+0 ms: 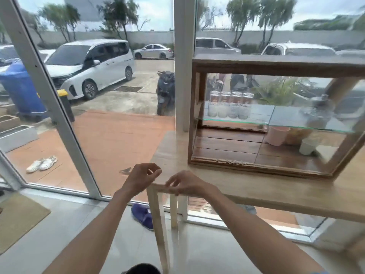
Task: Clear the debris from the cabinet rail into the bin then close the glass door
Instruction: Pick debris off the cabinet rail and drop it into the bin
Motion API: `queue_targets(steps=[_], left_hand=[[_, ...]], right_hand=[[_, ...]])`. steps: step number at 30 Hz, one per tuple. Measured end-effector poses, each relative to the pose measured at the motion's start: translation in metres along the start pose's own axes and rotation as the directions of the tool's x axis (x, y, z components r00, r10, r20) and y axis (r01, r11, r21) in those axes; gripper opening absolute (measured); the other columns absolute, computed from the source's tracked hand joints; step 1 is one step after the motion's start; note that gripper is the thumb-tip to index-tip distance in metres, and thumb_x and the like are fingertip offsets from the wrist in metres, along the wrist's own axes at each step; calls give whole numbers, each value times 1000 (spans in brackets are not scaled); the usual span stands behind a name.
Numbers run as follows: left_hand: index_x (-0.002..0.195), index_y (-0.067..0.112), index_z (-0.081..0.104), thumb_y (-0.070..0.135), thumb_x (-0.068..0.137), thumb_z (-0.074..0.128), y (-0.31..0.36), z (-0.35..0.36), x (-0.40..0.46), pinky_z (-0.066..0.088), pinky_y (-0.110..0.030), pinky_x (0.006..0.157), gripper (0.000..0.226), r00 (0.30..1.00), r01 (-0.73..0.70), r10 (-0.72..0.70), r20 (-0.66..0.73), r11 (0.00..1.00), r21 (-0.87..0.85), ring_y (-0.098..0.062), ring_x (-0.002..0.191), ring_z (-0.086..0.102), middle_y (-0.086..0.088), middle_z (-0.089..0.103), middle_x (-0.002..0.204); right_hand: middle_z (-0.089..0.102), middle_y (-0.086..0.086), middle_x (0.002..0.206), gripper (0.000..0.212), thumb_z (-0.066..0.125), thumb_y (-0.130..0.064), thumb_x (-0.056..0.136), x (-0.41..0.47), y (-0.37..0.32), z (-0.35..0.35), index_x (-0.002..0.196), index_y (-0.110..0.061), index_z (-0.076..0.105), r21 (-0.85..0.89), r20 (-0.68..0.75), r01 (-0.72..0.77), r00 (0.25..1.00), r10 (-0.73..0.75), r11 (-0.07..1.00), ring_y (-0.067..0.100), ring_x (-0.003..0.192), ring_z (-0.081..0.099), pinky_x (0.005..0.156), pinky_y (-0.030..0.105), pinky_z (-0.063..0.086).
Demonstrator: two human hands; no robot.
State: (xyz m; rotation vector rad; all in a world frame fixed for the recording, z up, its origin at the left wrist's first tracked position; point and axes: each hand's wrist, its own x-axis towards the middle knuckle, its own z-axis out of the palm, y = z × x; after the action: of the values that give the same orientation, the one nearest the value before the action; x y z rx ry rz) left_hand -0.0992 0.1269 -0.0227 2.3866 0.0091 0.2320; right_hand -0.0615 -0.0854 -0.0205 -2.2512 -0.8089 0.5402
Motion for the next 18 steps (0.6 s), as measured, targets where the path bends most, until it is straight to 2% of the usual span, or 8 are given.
queue_targets(steps=[2, 5, 9, 11, 13, 14, 16, 18], left_hand=[[91, 24, 77, 24, 91, 72, 26, 14, 19, 52, -20, 60, 5, 998, -52, 53, 23, 998, -25, -5, 61, 69, 16, 75, 82], [94, 23, 78, 24, 91, 73, 58, 42, 41, 51, -18, 57, 6, 990, -116, 118, 77, 993, -28, -6, 54, 68, 10, 76, 86], [91, 20, 78, 22, 89, 76, 86, 79, 61, 54, -26, 59, 4, 985, -132, 134, 112, 991, -33, -14, 53, 68, 7, 76, 83], [90, 16, 78, 20, 88, 76, 97, 93, 68, 53, -26, 59, 5, 980, -142, 146, 136, 989, -41, -11, 49, 62, 5, 74, 74], [91, 18, 79, 23, 87, 77, 103, 106, 77, 55, -30, 63, 7, 977, -151, 153, 147, 988, -27, -1, 48, 57, 8, 71, 71], [92, 20, 79, 26, 86, 78, 106, 111, 81, 57, -32, 67, 8, 978, -149, 149, 146, 989, -12, 2, 52, 58, 9, 71, 73], [97, 24, 78, 31, 85, 78, 111, 121, 88, 58, -33, 77, 13, 982, -145, 140, 130, 989, 26, -6, 74, 69, 7, 76, 87], [103, 26, 77, 33, 86, 77, 116, 129, 93, 55, -33, 82, 19, 983, -143, 136, 120, 989, 49, -13, 95, 70, 6, 77, 101]], right_hand=[[75, -4, 79, 20, 74, -22, 88, -17, 12, -31, 107, -15, 78, -15, -74, -41, 996, 40, 999, 5, 62, 68, 62, 13, 52], [78, 2, 82, 19, 77, -26, 86, -42, 40, -72, 101, -15, 79, -26, -218, -120, 970, 112, 992, 12, 64, 73, 65, 23, 58], [79, 4, 83, 11, 77, -24, 83, -70, 78, -115, 91, -17, 80, 1, -401, -263, 884, 242, 965, 22, 68, 75, 73, 35, 63], [78, 3, 90, 13, 75, -23, 82, -82, 93, -131, 94, -19, 79, -6, -473, -321, 835, 280, 947, 18, 70, 69, 75, 30, 57], [76, -2, 97, 20, 73, -28, 83, -90, 104, -142, 102, -23, 78, -24, -526, -378, 792, 310, 925, 12, 83, 66, 81, 27, 53], [75, -5, 100, 23, 71, -30, 84, -93, 110, -146, 106, -26, 76, -35, -548, -407, 771, 323, 913, 12, 92, 67, 86, 27, 52], [73, -8, 107, 28, 68, -31, 87, -94, 119, -151, 115, -28, 73, -79, -572, -462, 747, 340, 883, 14, 107, 64, 94, 29, 49], [70, -9, 115, 32, 65, -31, 90, -93, 125, -153, 122, -31, 68, -145, -573, -502, 745, 341, 853, 15, 116, 59, 98, 31, 46]])
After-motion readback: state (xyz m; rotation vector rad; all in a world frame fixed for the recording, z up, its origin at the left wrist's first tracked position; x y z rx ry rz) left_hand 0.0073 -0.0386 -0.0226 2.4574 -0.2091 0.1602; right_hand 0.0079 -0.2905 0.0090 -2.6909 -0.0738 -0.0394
